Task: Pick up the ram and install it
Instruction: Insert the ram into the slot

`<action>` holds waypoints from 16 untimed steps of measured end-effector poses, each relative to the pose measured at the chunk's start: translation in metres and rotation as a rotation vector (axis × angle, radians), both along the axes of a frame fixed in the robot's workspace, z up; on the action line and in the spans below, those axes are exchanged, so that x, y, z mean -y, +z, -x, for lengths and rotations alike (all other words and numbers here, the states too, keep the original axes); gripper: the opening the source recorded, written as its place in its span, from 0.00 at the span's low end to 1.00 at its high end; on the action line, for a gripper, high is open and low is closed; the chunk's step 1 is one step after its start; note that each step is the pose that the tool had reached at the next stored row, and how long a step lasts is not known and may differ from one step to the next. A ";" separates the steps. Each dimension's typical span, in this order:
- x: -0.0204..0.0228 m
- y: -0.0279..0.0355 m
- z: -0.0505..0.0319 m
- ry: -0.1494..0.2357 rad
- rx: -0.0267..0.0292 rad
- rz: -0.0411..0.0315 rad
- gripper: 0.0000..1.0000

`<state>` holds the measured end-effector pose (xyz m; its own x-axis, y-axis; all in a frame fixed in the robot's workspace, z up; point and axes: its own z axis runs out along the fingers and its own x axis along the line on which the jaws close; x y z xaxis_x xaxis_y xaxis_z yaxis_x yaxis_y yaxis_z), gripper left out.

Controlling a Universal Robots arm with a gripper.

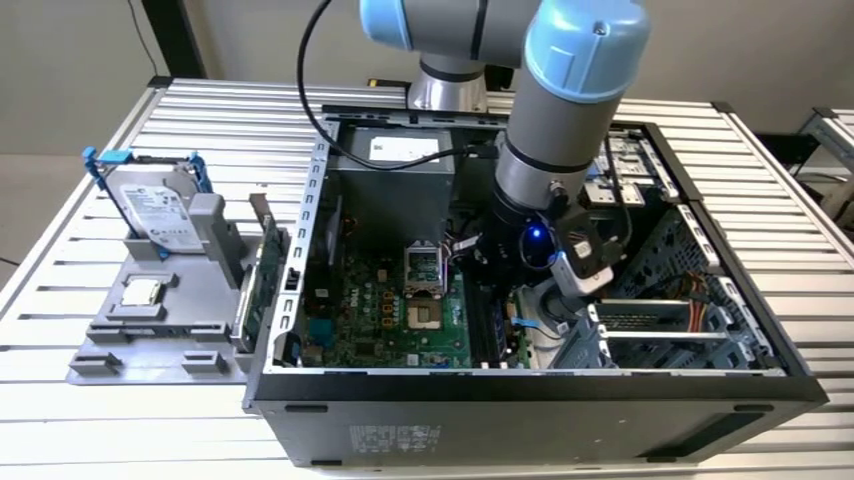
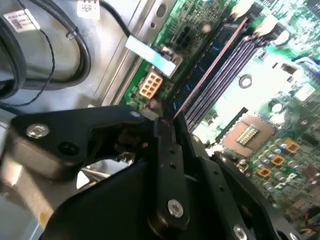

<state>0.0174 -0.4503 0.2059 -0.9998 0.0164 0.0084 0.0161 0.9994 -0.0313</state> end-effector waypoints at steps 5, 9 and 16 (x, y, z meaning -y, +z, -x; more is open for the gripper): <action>0.0002 0.0200 -0.0001 -0.001 -0.0005 0.0010 1.00; 0.0002 0.0379 -0.0001 -0.001 -0.0003 0.0005 1.00; 0.0000 0.0434 0.0004 -0.001 -0.0003 0.0010 0.00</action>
